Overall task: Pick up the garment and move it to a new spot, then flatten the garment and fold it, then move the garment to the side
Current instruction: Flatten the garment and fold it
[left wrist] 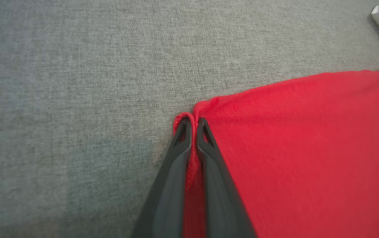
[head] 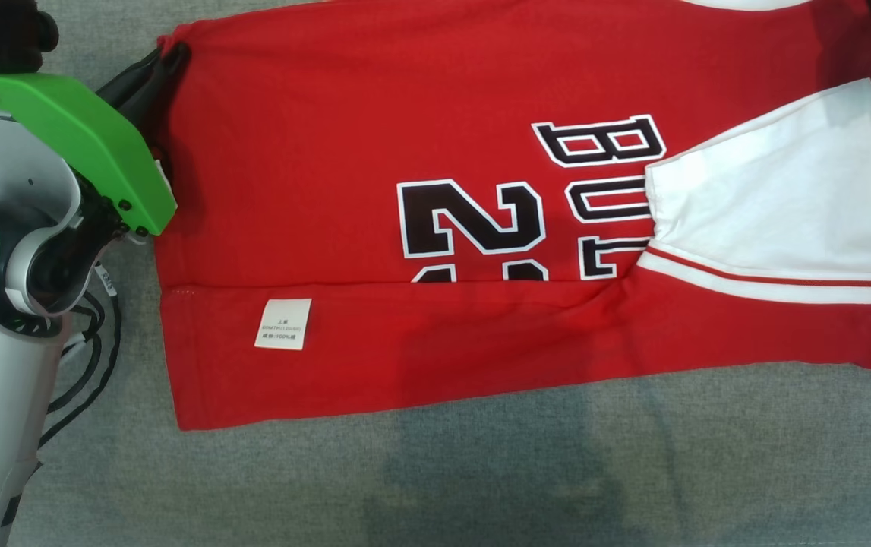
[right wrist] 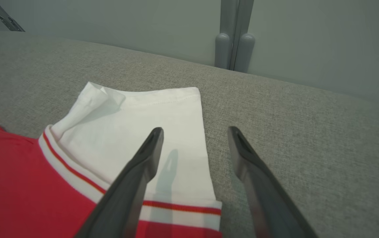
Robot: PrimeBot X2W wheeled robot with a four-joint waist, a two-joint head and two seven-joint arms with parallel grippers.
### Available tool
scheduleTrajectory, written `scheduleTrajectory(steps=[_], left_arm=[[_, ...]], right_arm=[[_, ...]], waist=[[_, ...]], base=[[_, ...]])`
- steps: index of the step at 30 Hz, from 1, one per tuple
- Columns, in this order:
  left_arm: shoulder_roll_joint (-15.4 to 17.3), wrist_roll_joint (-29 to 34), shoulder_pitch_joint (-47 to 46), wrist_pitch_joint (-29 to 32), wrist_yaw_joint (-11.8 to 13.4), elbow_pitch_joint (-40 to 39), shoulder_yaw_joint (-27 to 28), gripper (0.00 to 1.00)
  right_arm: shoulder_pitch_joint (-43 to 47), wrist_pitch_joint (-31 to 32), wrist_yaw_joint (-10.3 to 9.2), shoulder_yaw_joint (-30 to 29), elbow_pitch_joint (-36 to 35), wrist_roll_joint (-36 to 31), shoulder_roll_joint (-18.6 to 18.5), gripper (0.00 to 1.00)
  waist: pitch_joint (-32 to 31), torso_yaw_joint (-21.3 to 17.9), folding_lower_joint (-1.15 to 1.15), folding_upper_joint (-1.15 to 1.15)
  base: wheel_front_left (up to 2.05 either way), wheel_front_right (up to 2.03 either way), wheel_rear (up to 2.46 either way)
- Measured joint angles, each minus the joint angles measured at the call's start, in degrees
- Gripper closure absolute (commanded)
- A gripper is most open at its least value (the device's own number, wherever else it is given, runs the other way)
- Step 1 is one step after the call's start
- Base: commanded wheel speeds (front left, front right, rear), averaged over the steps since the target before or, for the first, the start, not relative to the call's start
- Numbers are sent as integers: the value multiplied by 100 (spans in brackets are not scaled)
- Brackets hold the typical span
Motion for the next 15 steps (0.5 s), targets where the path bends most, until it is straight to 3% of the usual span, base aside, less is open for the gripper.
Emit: scheduleTrajectory(steps=[8, 15], left_arm=[[-270, -9, -201, 0, -227, 174, -254, 100], [-608, -8, -292, 0, -413, 213, -577, 100]], right_arm=[[-316, 224, 24, 116, 441, -91, 21, 0], [-573, 423, -88, 35, 848, -83, 74, 0]], waist=[[-34, 236, 0, 0], [-70, 524, 0, 0]], base=[[0, 0, 0], [0, 0, 0]])
